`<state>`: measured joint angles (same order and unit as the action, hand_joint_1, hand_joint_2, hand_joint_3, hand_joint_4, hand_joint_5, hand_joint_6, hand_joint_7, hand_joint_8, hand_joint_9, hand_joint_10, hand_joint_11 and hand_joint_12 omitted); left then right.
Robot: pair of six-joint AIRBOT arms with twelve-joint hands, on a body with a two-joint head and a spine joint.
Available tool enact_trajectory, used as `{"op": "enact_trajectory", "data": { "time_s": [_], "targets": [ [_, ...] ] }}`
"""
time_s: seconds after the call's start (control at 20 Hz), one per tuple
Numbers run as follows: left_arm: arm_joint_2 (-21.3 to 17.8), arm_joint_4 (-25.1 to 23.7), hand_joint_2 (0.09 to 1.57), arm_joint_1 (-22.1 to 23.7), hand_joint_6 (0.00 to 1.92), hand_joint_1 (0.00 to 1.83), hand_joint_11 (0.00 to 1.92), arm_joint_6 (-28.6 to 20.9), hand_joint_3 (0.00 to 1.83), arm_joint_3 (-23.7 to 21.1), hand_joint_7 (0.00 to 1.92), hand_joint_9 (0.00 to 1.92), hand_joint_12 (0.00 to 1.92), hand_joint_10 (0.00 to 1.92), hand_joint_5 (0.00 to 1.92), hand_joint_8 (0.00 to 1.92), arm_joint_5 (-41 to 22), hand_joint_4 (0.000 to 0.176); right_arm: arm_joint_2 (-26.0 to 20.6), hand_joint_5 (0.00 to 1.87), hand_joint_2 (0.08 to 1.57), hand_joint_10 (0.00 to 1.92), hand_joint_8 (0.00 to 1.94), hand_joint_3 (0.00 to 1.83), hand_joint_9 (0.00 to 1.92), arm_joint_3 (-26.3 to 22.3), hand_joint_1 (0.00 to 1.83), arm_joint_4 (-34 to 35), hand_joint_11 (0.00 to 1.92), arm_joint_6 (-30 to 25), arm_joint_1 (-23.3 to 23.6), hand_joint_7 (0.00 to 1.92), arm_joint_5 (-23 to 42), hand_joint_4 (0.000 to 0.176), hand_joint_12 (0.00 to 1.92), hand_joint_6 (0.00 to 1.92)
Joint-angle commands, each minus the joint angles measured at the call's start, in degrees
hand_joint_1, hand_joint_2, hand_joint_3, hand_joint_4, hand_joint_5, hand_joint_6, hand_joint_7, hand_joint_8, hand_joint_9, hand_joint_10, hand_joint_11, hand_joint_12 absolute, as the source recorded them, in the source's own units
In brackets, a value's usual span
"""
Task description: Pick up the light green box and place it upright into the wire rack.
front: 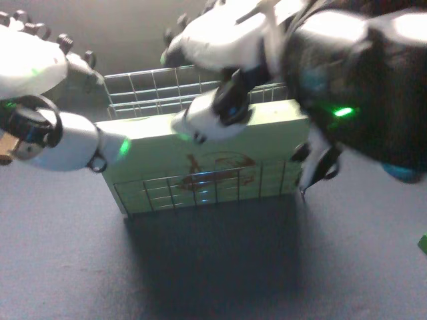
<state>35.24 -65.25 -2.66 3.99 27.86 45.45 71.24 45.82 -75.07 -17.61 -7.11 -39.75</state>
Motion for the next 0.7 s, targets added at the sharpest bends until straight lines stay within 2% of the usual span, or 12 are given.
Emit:
{"op": "enact_trajectory", "data": {
  "time_s": [0.0,0.15,0.2,0.25,0.4,0.65],
  "targets": [
    [0.6,-4.5,1.23,0.2,0.01,0.07,0.0,-0.4,0.0,0.3,0.26,0.19,0.68,0.0,0.37,0.01,-1.5,0.033,-1.1,0.32,1.16,0.0,0.0,0.0,0.33,-1.0,0.5,-3.2,0.0,-0.2,0.8,0.36,2.3,0.0,0.9,0.0],
    [2.5,-5.0,1.23,0.0,0.0,0.07,0.0,-0.4,0.0,0.9,0.27,0.19,0.68,0.0,0.36,0.01,-1.5,0.033,-7.2,0.31,1.15,0.0,0.0,0.0,0.3,-4.9,0.5,1.0,0.0,2.0,2.3,0.35,3.0,0.0,0.92,0.0],
    [3.6,-5.0,1.23,-0.1,0.0,0.06,0.0,-0.5,0.0,1.3,0.27,0.19,0.69,0.0,0.36,0.01,-1.5,0.033,-10.6,0.33,1.15,0.0,0.0,0.0,0.3,-6.4,0.5,3.7,0.0,2.4,2.7,0.35,5.9,0.0,0.92,0.01],
    [4.1,-5.0,1.23,-0.2,0.0,0.06,0.0,-0.6,0.0,1.5,0.27,0.19,0.69,0.0,0.36,0.01,-1.5,0.033,-12.0,0.34,1.14,0.0,0.0,0.0,0.3,-7.2,0.5,4.2,0.0,2.4,2.7,0.34,7.0,0.0,0.92,0.01],
    [6.2,-8.1,1.23,-1.9,0.0,0.06,0.0,-6.1,0.0,1.2,0.26,0.2,0.69,0.0,0.33,0.0,-0.5,0.034,-17.6,0.33,1.14,0.01,0.01,0.0,0.31,-11.1,0.5,4.4,0.0,3.8,1.8,0.35,9.1,0.0,0.91,0.01],
    [7.9,-9.4,1.23,-2.4,0.0,0.06,0.0,-7.6,0.0,-0.9,0.26,0.19,0.69,0.0,0.32,0.0,2.3,0.035,-24.2,0.33,1.14,0.01,0.01,0.0,0.34,-16.3,0.5,4.4,0.0,5.0,0.1,0.37,7.8,0.0,0.99,0.0]
  ]
}}
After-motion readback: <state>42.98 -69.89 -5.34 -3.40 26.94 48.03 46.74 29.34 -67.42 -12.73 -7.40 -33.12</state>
